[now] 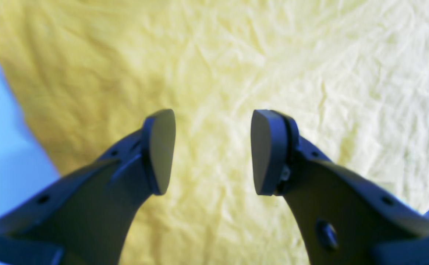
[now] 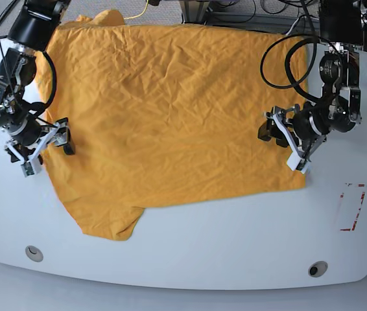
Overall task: Layout the t-shirt on the table in an organized manner, then fold the t-shirt properly
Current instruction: 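Lower both open grippers onto the middle of the orange shirt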
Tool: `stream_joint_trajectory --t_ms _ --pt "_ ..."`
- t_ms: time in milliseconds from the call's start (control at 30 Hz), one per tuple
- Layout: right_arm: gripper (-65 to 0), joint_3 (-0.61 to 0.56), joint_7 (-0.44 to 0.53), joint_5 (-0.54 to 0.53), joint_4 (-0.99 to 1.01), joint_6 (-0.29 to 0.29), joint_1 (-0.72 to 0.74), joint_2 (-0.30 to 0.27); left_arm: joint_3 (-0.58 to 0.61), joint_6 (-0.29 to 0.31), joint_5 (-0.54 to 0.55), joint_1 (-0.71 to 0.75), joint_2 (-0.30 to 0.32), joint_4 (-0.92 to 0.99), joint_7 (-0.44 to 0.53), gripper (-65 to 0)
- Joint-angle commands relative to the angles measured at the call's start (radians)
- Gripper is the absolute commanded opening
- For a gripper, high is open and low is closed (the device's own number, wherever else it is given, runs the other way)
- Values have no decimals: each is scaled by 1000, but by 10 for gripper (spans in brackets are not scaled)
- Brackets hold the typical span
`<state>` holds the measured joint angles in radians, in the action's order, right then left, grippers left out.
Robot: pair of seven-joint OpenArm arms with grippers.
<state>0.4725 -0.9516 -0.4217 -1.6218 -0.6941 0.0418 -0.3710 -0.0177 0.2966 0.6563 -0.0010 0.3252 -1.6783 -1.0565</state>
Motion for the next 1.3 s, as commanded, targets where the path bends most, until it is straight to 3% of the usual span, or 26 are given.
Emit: stream_joint_trajectory --t_ms 0,67,233,400,633,767,1033,1267 --pt "-152 4 9 -13 -71 -4 -20 36 -3 3 -34 14 -8 -21 68 -368" --pt "-216 4 9 -10 -85 -4 -36 74 -1 3 -77 42 -18 -18 118 -410" --pt "-447 4 13 -9 -44 -4 -61 132 31 3 -204 60 -41 27 195 -529" --pt "-593 2 18 -9 67 -4 -59 142 52 3 -274 58 -47 106 232 -540" --pt "-591 1 96 -9 196 -4 -43 135 66 3 -278 -3 -41 212 249 -540" --pt "-591 -31 162 -9 286 -4 -18 102 100 5 -278 -75 -22 307 252 -540" --pt "-591 -136 303 -7 466 -4 56 57 210 126 -278 -274 -2 525 339 -535" --pt "-591 -174 406 -7 650 -4 172 14 292 138 -278 -425 2 702 421 -535"
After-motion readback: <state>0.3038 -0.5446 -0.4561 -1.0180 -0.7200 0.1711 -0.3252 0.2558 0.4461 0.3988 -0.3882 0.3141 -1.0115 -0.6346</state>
